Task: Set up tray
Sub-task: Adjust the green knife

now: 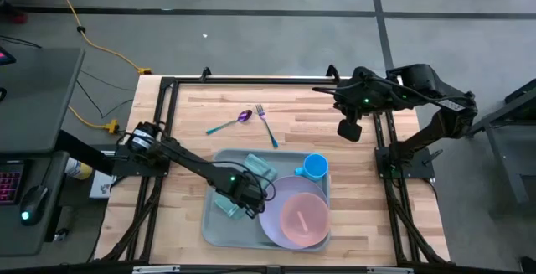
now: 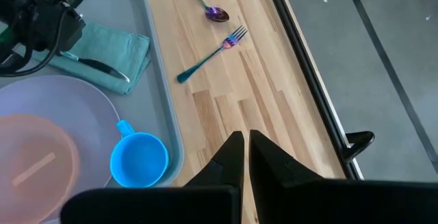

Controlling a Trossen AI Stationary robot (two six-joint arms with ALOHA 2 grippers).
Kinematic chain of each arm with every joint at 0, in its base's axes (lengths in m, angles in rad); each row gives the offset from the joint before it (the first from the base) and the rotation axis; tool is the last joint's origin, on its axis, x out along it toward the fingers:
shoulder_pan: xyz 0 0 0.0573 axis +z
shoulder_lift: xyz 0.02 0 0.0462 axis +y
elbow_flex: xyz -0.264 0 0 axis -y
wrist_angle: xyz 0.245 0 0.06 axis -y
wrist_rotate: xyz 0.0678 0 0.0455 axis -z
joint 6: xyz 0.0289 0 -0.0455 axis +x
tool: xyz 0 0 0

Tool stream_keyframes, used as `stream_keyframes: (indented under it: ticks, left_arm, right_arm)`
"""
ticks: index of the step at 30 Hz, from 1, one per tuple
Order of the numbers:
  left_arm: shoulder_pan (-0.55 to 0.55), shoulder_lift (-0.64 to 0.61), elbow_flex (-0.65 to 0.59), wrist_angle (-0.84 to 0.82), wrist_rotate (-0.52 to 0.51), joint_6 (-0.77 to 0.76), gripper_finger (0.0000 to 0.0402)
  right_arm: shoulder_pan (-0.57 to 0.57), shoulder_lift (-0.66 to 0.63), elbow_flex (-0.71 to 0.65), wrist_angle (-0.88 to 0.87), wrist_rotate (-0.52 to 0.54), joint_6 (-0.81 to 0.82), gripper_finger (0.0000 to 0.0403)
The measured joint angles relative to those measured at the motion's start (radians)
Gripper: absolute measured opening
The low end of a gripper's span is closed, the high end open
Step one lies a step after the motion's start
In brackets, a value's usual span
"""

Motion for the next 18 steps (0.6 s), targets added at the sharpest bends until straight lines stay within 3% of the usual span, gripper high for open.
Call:
stream_keyframes:
  ticks: [18]
  left_arm:
    - [0.006,-0.003,0.000,0.036,-0.026,0.023,0.0041]
  right_arm:
    - [0.000,-0.006,0.000,0.000,0.000,0.002,0.0000]
